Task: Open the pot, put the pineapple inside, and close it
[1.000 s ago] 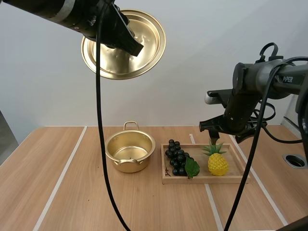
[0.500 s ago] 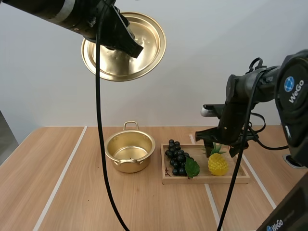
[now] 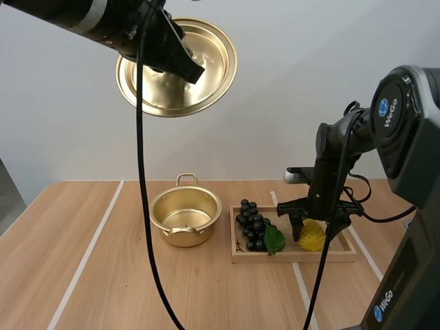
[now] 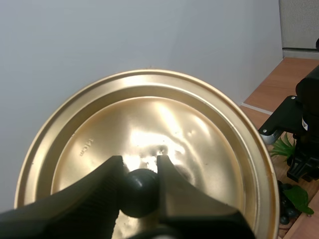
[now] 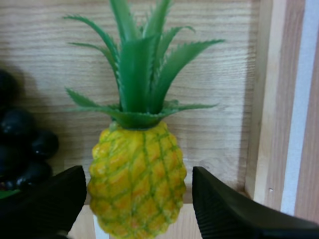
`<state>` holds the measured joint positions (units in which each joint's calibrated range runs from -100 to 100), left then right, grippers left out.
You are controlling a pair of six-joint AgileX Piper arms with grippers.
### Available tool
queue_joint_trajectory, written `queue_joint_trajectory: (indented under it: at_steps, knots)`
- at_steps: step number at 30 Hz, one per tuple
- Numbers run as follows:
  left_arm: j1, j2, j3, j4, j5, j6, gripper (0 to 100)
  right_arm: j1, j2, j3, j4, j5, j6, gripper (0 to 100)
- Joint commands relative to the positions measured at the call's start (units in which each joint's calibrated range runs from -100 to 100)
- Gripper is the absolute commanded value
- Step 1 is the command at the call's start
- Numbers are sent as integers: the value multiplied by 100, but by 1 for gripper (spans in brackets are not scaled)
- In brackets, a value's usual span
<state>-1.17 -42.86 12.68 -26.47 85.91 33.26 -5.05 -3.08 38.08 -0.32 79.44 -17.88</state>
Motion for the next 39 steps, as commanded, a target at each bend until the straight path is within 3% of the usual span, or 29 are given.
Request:
queue_joint_trajectory:
  at_steps: [1, 27, 31, 33, 34, 39]
  knots:
    - [-22, -36, -43, -26, -105, 8, 0, -21, 83, 22, -73, -44, 35, 100]
    - [-22, -36, -43, -26, 148, 8, 0, -21, 319, 405, -459, -1372, -39, 98]
    - [-22, -36, -43, -26, 148, -1, 0, -21, 319, 405, -545, -1476, -39, 40]
    - [-22, -36, -43, -26, 148, -39, 0, -21, 319, 405, -585, -1537, -39, 4]
    - [-22, -36, -43, -26, 148, -38, 0, -21, 319, 405, -585, -1557, -39, 0]
    - [-22, -36, -43, -26, 131, -77, 0, -21, 319, 405, -585, -1595, -39, 0]
